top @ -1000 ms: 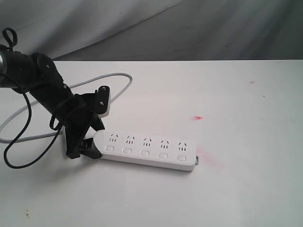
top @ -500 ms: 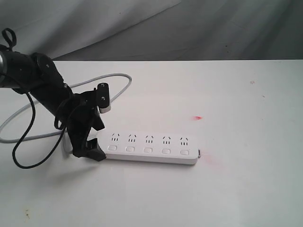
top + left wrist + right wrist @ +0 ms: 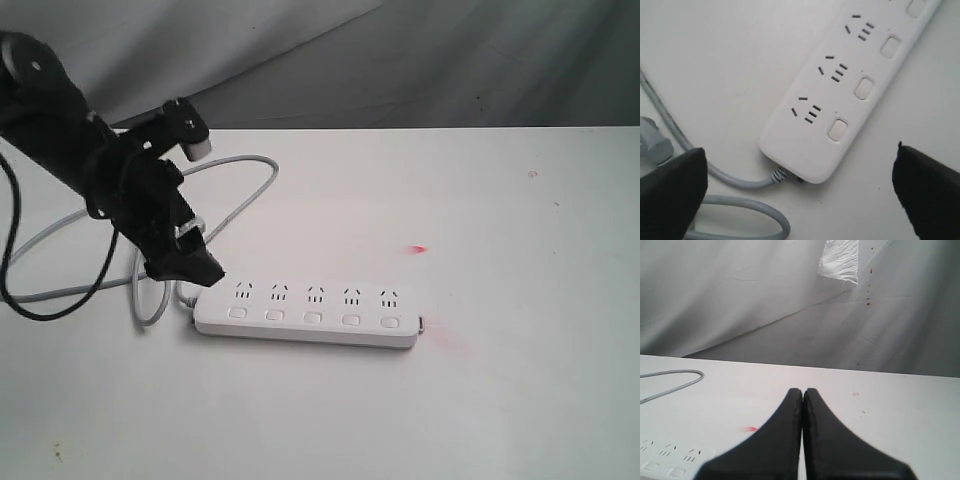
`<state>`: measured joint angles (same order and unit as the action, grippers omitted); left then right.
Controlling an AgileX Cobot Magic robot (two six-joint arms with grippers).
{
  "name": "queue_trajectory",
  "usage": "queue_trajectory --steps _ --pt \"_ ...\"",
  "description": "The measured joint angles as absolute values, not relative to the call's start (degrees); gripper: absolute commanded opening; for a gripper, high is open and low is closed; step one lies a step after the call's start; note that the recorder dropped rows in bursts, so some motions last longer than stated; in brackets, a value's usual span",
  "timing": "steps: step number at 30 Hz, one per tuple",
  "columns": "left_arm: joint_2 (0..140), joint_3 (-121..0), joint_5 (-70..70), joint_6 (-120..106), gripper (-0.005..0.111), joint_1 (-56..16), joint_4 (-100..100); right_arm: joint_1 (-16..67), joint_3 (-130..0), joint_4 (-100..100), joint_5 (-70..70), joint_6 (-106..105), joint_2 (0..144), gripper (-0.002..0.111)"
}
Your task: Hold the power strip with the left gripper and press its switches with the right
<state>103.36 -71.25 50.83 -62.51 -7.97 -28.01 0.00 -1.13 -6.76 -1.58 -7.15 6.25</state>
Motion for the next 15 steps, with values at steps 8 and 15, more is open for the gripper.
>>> queue_trajectory --steps 8,15 --pt "84.1 -71.3 57.6 -55.4 0.037 -8.0 -28.7 0.0 -1.1 -6.8 -1.6 -7.1 6.2 0.000" --pt "68.0 -71.3 58.2 -48.5 0.000 -8.0 -33.0 0.0 -1.1 -6.8 -1.6 -7.1 6.2 0.000"
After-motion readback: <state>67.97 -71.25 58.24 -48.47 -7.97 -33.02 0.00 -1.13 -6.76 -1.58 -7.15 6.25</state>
